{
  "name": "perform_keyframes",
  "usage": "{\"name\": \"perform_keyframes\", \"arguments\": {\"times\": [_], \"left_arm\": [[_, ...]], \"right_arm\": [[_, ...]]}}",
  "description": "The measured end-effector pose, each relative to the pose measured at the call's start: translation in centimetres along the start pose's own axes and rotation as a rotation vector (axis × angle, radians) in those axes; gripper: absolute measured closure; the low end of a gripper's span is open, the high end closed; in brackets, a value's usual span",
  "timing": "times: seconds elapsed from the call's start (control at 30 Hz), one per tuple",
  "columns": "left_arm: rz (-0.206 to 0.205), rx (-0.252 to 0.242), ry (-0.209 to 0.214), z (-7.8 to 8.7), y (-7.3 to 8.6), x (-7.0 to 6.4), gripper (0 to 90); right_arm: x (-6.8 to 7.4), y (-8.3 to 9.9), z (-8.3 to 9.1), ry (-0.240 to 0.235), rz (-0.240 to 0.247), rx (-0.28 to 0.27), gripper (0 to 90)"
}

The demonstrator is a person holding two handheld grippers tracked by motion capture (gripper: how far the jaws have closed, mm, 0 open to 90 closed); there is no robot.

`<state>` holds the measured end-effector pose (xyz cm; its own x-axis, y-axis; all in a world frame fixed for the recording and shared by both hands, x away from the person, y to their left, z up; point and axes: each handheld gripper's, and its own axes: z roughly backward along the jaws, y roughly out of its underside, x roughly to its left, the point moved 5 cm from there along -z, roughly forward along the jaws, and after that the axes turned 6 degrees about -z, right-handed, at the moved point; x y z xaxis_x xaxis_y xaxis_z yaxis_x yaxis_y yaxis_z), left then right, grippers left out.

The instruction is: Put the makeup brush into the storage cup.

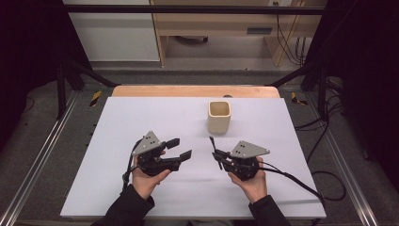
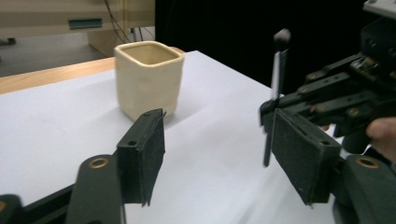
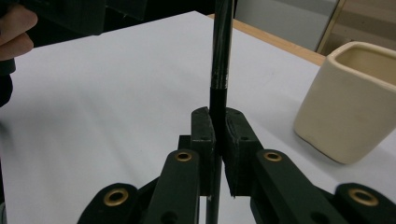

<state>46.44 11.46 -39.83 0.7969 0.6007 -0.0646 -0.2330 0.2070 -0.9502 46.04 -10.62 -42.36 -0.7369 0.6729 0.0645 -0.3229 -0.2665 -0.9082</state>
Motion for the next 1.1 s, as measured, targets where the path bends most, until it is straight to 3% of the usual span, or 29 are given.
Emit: {"name": "perform_keyframes", "arguments": {"times": [0.27, 0.5, 0.57, 1.1], "left_arm": [[-0.024, 0.028, -0.065, 2.0, 1.1, 1.6, 23.4], [-0.027, 0.033, -0.091, 3.4, 2.0, 2.6, 16.3], [-0.04, 0.038, -0.107, 3.9, 2.4, 2.9, 15.0], [-0.021, 0.058, -0.183, 6.9, 4.6, 5.2, 10.7]], "right_arm": [[-1.3, -1.1, 1.5, 0.02, -0.038, -0.048, 83.5], [-2.3, -2.2, 2.2, 0.029, -0.073, -0.094, 83.5], [-2.5, -2.4, 2.4, 0.032, -0.083, -0.104, 83.5], [-4.3, -4.9, 3.4, 0.073, -0.151, -0.188, 83.4]]}}
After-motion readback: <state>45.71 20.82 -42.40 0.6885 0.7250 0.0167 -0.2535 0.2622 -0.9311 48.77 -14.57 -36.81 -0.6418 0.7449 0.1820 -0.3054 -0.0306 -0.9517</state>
